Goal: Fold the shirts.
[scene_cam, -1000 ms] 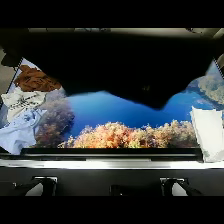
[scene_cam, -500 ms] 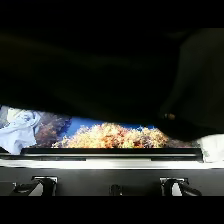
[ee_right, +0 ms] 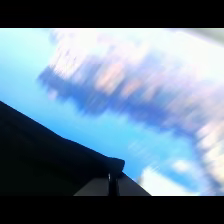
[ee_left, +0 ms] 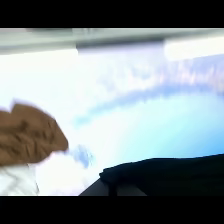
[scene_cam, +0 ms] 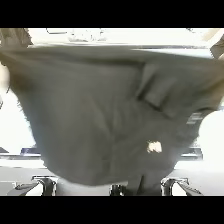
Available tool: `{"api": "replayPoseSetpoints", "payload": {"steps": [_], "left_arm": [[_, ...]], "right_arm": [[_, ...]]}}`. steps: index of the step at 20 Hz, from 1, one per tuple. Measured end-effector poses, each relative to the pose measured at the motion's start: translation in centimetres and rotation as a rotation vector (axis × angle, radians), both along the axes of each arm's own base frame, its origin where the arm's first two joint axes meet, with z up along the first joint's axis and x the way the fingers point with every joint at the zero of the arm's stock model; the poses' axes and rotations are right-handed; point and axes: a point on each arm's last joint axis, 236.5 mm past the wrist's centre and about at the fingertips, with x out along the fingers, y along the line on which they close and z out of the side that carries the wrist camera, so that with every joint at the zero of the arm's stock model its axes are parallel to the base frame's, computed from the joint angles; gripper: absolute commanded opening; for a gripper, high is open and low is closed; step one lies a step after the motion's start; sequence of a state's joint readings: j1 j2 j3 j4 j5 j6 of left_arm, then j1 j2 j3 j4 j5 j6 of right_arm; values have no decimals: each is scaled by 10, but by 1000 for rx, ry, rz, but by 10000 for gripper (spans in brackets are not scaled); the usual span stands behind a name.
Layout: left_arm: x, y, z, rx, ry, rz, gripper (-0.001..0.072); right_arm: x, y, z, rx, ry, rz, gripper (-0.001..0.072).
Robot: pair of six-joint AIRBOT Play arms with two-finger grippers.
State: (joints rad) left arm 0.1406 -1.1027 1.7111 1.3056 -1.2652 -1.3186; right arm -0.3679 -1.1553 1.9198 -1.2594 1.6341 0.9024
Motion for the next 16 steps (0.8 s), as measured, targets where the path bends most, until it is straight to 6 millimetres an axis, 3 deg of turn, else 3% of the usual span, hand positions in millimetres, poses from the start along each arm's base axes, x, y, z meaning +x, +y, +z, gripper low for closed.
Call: {"api": "replayPoseSetpoints", "payload": {"steps": [3, 6, 7, 9, 12, 14, 16], "left_arm": [[49, 10, -126, -18, 269, -2, 22], [84, 10, -221, -68, 420, -2, 24], [97, 9, -244, -94, 440, 1, 24], [119, 5, -280, -143, 464, 8, 24], [148, -3, -310, -222, 463, 17, 25], [159, -6, -315, -260, 457, 16, 25], [163, -6, -311, -284, 467, 5, 24]], "right_arm": [[63, 5, -115, 85, 266, 15, 41], [137, 16, -198, 144, 290, -38, 41], [160, 21, -220, 178, 271, -57, 41], [198, 31, -252, 257, 216, -92, 41], [232, 37, -284, 337, 161, -141, 42], [238, 37, -295, 342, 158, -138, 43], [235, 32, -288, 333, 156, -113, 43]]}}
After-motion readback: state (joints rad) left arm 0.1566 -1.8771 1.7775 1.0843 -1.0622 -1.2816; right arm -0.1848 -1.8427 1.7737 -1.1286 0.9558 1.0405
